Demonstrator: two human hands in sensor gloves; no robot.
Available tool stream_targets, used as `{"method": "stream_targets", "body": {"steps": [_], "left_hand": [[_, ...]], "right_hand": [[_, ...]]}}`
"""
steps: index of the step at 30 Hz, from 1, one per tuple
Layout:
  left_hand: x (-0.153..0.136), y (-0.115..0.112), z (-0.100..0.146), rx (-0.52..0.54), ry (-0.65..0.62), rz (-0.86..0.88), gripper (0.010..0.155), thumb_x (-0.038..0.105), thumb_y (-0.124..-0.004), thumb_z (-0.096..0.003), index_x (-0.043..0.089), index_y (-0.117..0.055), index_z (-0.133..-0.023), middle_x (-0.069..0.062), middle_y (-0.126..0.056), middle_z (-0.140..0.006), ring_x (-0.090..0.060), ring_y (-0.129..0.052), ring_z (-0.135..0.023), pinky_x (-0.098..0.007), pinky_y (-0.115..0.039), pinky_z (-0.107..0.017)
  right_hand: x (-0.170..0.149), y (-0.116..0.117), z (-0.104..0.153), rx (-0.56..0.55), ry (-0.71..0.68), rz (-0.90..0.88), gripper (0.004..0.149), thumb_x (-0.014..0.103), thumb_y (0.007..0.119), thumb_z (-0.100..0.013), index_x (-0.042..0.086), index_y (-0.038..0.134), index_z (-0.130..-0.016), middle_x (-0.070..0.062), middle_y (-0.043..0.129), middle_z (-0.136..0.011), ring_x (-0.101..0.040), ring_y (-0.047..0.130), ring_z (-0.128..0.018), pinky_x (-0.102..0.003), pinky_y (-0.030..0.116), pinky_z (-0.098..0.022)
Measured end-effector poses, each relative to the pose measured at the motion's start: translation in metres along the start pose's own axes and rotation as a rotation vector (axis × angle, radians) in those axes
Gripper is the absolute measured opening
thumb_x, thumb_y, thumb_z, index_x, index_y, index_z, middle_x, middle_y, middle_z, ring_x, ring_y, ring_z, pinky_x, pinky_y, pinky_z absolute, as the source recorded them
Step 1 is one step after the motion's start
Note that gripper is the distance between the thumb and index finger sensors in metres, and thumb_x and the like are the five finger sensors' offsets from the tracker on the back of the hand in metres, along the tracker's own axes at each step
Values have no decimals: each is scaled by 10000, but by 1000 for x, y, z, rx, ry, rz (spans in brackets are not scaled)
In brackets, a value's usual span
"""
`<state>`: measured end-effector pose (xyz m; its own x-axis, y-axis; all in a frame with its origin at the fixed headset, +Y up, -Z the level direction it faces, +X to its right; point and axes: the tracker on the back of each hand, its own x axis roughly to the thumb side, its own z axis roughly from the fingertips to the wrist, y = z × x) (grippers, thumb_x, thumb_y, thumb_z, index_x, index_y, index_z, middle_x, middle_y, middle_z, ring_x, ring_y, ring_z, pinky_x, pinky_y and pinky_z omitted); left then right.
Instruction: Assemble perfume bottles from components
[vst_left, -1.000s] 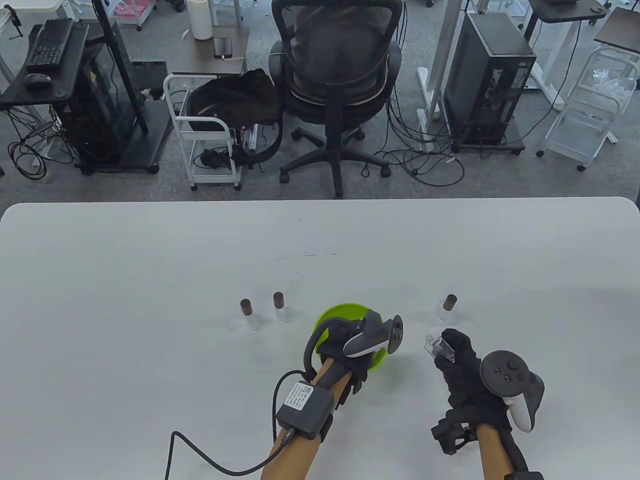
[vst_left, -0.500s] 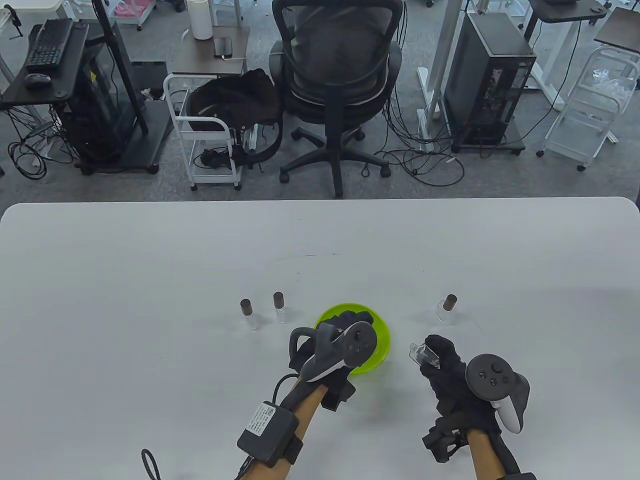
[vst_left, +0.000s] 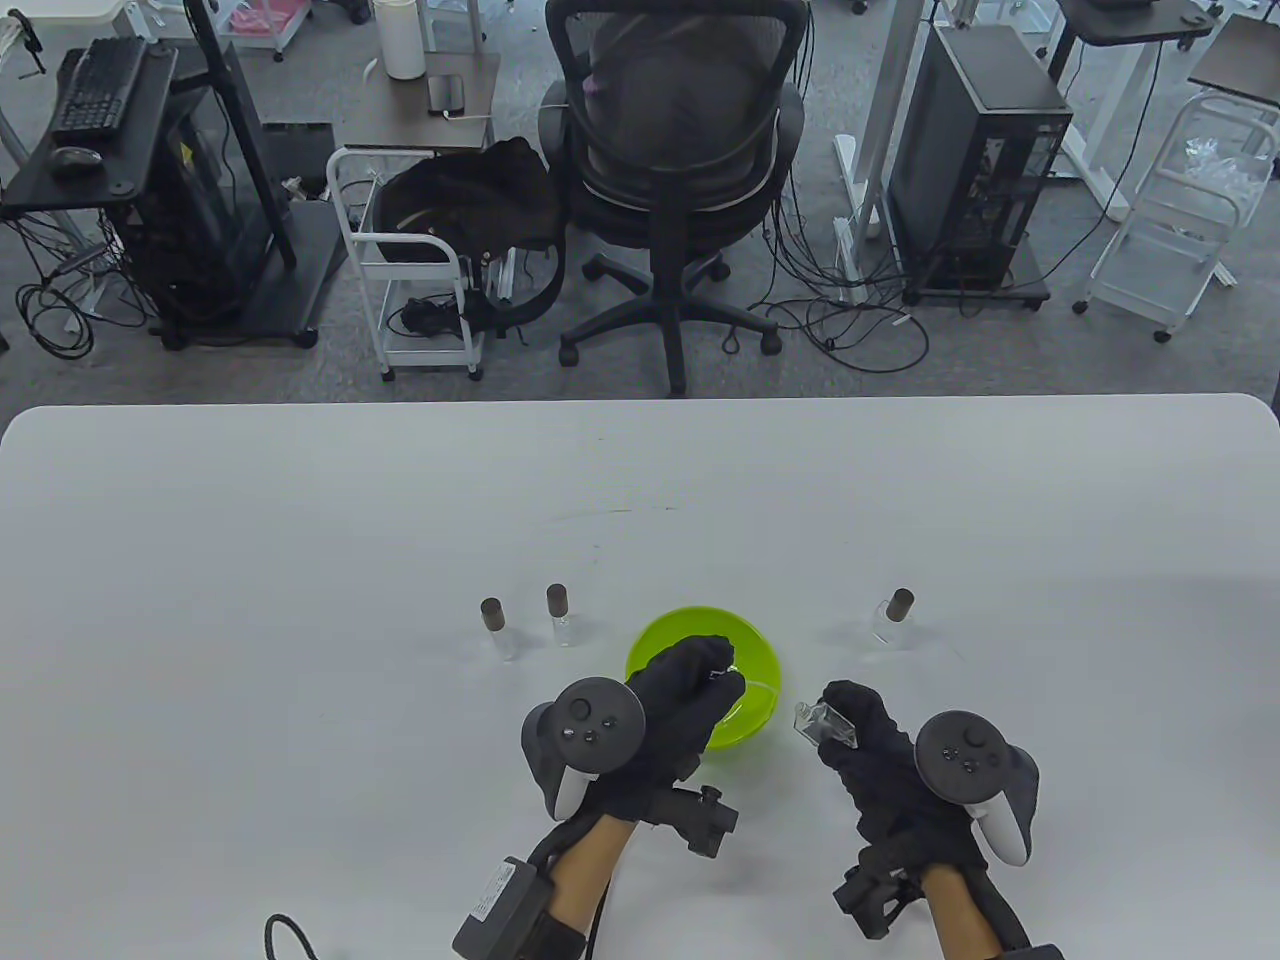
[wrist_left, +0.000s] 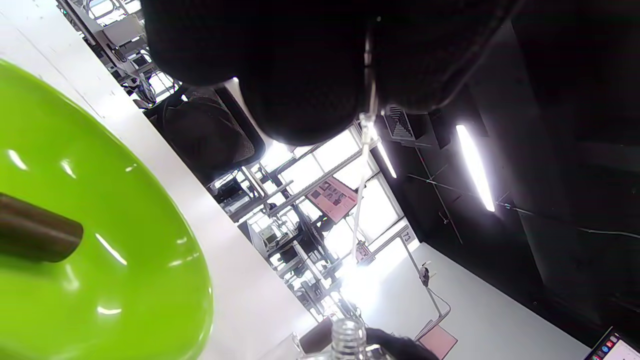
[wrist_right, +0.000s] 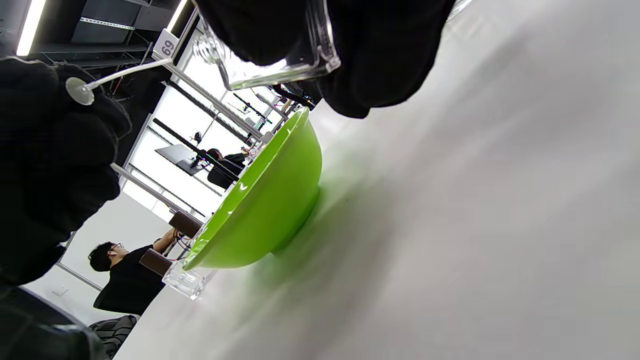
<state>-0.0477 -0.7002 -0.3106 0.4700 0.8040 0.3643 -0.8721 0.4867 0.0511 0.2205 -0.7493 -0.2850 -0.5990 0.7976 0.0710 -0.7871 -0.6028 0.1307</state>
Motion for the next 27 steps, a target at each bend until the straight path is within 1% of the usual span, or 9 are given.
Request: {"method": "stream_targets", "body": {"steps": [14, 19, 23, 24, 25, 27], "left_hand": [[1, -16, 3, -51, -25, -42, 443, 442, -818, -517, 220, -770, -897, -71, -913, -812, -81, -1018, -528, -267, -869, -485], [4, -26, 4, -116, -27, -74, 444, 431, -807, -524, 200, -781, -902, -81, -923, -800, -88, -1022, -517, -275, -870, -477], [8, -34, 4, -175, -16, -138, 445, 433, -791, -529, 175, -808, -891, -66, -960, -737, -79, -1031, -459, -271, -880, -436], [9, -34, 5, -161, 3, -165, 448, 439, -784, -531, 165, -813, -885, -56, -970, -709, -68, -1029, -435, -262, -882, -420], [10, -35, 5, -158, -8, -178, 448, 441, -791, -524, 157, -831, -868, -48, -983, -677, -61, -1028, -405, -259, -884, -400], [13, -39, 5, -198, -15, -210, 443, 440, -790, -526, 156, -837, -861, -48, -986, -661, -63, -1023, -395, -262, -879, -396]], "right_hand": [[0, 2, 0, 11, -12, -26, 584, 210, 694, -569, 146, 415, -1078, -180, 620, -1090, -359, 871, -953, -465, 808, -695], [7, 5, 2, 26, -54, -20, 583, 219, 689, -575, 163, 406, -1081, -161, 612, -1101, -349, 864, -961, -465, 804, -701], [14, 9, 4, 27, -97, 17, 576, 228, 686, -578, 193, 408, -1081, -127, 614, -1113, -334, 857, -970, -439, 806, -705], [15, 10, 5, 21, -95, 40, 575, 225, 689, -576, 192, 414, -1080, -129, 616, -1111, -338, 857, -967, -440, 806, -704], [15, 10, 5, 15, -107, 80, 576, 232, 690, -574, 197, 416, -1080, -124, 624, -1109, -328, 863, -964, -431, 813, -701], [18, 12, 5, 30, -121, 85, 575, 238, 691, -574, 205, 420, -1080, -117, 631, -1106, -314, 866, -965, -422, 814, -704]]}}
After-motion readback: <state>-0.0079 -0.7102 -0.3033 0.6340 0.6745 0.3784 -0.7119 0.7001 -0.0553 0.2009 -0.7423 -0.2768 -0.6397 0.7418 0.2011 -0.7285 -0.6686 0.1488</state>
